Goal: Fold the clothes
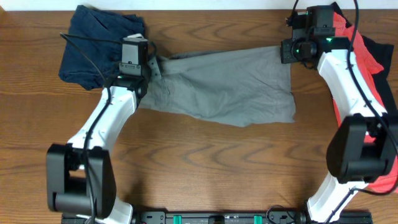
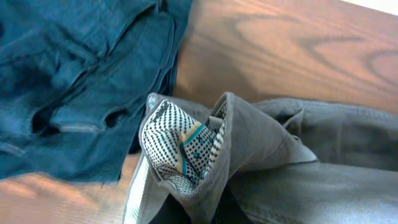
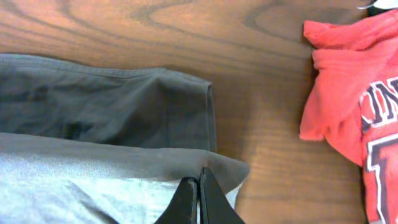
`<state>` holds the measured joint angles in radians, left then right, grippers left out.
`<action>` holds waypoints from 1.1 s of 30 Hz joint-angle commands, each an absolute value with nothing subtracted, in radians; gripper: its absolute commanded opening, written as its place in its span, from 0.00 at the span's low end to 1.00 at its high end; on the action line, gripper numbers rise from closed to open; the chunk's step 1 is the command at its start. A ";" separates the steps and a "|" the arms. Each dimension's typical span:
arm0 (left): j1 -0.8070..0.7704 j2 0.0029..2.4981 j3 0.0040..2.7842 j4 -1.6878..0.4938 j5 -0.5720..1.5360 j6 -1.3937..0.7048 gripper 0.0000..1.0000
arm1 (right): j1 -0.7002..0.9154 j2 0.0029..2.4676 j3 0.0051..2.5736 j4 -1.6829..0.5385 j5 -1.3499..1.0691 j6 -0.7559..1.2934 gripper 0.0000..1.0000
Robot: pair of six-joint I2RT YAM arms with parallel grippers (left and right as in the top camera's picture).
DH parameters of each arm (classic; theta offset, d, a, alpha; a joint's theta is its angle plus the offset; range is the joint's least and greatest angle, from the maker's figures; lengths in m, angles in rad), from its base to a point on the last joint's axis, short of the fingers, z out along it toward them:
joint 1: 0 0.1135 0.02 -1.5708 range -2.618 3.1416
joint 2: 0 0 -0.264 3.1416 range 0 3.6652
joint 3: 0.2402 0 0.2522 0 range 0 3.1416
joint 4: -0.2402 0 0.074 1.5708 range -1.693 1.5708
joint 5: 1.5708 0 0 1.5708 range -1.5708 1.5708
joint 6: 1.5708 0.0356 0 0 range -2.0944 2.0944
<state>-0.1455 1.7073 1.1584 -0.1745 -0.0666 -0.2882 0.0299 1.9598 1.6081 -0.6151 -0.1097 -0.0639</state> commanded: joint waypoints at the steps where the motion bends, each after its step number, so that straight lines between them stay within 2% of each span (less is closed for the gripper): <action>1: -0.132 1.745 1.177 -0.113 -0.118 -0.289 0.07 | 0.020 2.001 1.625 -0.584 -0.080 -0.077 0.01; 3: -0.132 1.760 1.177 -0.081 -0.118 -0.290 0.24 | 0.020 2.023 1.625 -0.566 -0.080 -0.076 0.01; 4: -0.132 1.767 1.177 -0.068 -0.118 -0.289 0.38 | 0.020 2.034 1.625 -0.557 -0.080 -0.076 0.02; 5: -0.132 1.773 1.177 -0.057 -0.118 -0.289 0.56 | 0.020 2.043 1.625 -0.549 -0.080 -0.076 0.11; 6: -0.132 1.779 1.177 -0.046 -0.118 -0.289 0.73 | 0.020 2.050 1.625 -0.541 -0.080 -0.076 0.30; 7: -0.132 1.781 1.177 -0.039 -0.118 -0.286 0.88 | 0.020 2.056 1.625 -0.534 -0.082 -0.076 0.56; 8: -0.132 1.783 1.177 -0.035 -0.118 -0.269 0.96 | 0.020 2.057 1.625 -0.525 -0.083 -0.076 0.80; 9: -0.132 1.783 1.177 -0.035 -0.118 -0.250 0.98 | 0.020 2.057 1.625 -0.518 -0.083 -0.076 0.91; 11: -0.129 1.778 1.177 -0.039 -0.118 -0.215 0.98 | 0.020 2.051 1.627 -0.507 -0.086 -0.076 0.99; 18: -0.115 1.681 1.178 -0.191 -0.117 -0.210 0.98 | 0.021 1.958 1.633 -0.551 -0.197 -0.076 0.99; 26: -0.101 1.634 1.177 -0.465 -0.112 -0.175 0.98 | 0.056 1.913 1.632 -0.733 -0.319 -0.078 0.96; 30: -0.074 1.707 1.177 -0.466 0.037 -0.020 0.98 | 0.080 1.920 1.627 -0.767 -0.318 -0.092 0.94; 33: -0.047 1.758 1.177 -0.451 0.107 0.019 0.98 | 0.094 1.920 1.627 -0.776 -0.292 -0.092 0.91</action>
